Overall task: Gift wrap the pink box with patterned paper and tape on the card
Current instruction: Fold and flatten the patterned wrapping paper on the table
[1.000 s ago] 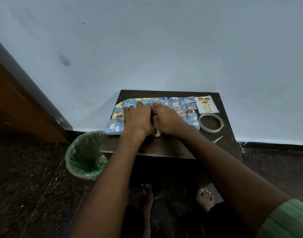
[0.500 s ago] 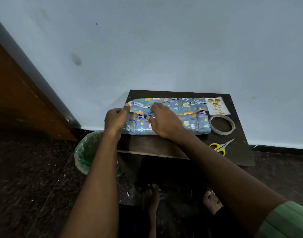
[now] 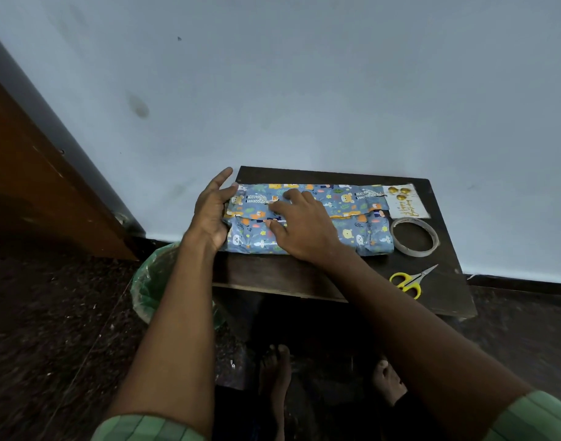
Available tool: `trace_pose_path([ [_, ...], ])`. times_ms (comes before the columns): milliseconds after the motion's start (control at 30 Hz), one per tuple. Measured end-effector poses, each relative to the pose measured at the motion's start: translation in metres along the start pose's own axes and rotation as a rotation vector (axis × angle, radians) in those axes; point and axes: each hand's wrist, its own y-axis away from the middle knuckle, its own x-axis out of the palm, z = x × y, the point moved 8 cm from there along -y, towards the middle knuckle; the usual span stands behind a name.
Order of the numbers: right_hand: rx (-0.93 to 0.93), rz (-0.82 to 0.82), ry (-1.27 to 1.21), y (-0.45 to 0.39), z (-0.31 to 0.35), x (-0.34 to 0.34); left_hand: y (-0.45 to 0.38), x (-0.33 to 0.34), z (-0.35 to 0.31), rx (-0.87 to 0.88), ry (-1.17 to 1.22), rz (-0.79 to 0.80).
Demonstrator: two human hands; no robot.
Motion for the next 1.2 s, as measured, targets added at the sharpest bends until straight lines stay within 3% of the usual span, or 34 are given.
trace_pose_path([
  [133,-0.019,-0.002,0.000,0.002,0.000,0.000,-0.001,-0.003,0.000,0.007,0.028,-0.042],
  [300,-0.019,0.037,-0.014,0.003,0.001,-0.002,0.002,-0.008,0.002,0.012,-0.310,-0.056],
  [500,0.023,0.212,-0.178,0.004,-0.011,-0.011,0.003,-0.002,-0.013,0.233,-0.563,-0.041],
  [667,0.024,0.289,-0.173,0.009,-0.027,-0.012,0.021,0.011,-0.031,0.501,-1.195,-0.277],
  [700,0.022,0.282,-0.186,0.009,-0.029,-0.012,0.028,0.022,-0.035,0.600,-1.289,-0.259],
  [767,0.018,0.276,-0.201,0.006,-0.031,-0.010,0.036,0.050,-0.033,0.739,-1.278,-0.027],
  [833,0.006,0.262,-0.256,0.005,-0.031,-0.013,0.042,0.072,-0.013,0.629,-1.174,0.270],
  [900,0.003,0.232,-0.289,0.005,-0.032,-0.014,0.049,0.084,0.005,0.523,-1.170,0.434],
  [1033,0.029,0.164,-0.247,0.004,-0.039,-0.017,0.048,0.078,0.017,0.416,-1.214,0.534],
  [1200,0.052,0.305,-0.188,0.011,-0.049,-0.016,0.045,0.077,0.022,0.442,-1.297,0.542],
])
